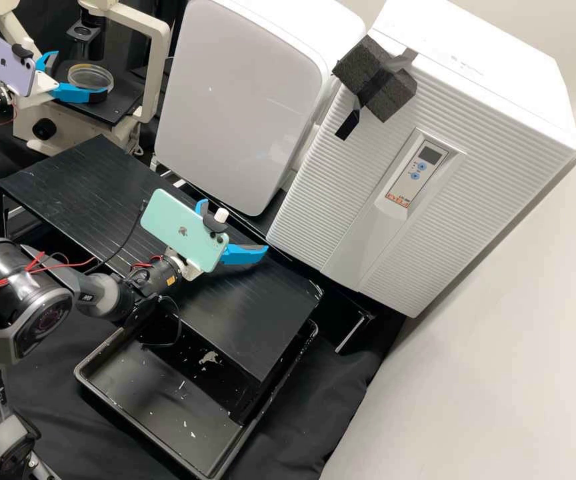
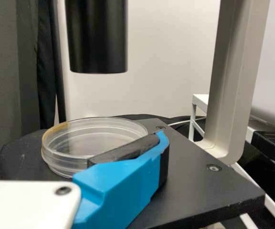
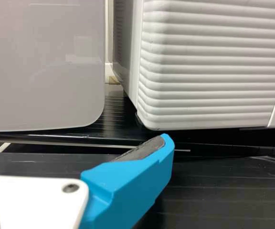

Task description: Place the petri dish on the bench

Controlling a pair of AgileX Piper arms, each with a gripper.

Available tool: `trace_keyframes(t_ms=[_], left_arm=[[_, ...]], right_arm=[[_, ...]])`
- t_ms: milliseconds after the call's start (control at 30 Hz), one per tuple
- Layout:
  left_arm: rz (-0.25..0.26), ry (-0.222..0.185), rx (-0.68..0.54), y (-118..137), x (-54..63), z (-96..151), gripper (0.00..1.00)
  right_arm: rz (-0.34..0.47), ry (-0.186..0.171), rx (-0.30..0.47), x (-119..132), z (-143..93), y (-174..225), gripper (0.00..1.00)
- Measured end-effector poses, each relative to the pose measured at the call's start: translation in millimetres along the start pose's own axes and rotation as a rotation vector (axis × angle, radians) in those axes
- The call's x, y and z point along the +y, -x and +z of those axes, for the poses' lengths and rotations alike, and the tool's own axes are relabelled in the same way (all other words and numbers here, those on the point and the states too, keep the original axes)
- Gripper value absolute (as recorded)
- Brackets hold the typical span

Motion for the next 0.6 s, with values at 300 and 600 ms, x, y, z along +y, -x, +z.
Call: trace_keyframes(t_ms=[300,600], left_arm=[[-0.052,-0.066,-0.059,-3,0.4,15,1.00],[-0.066,-0.095,-0.097,-3,-0.7,21,1.00]], right_arm=[[0.000,0.000,0.000,0,0,0,1.00],[0.000,0.000,0.000,0,0,0,1.00]])
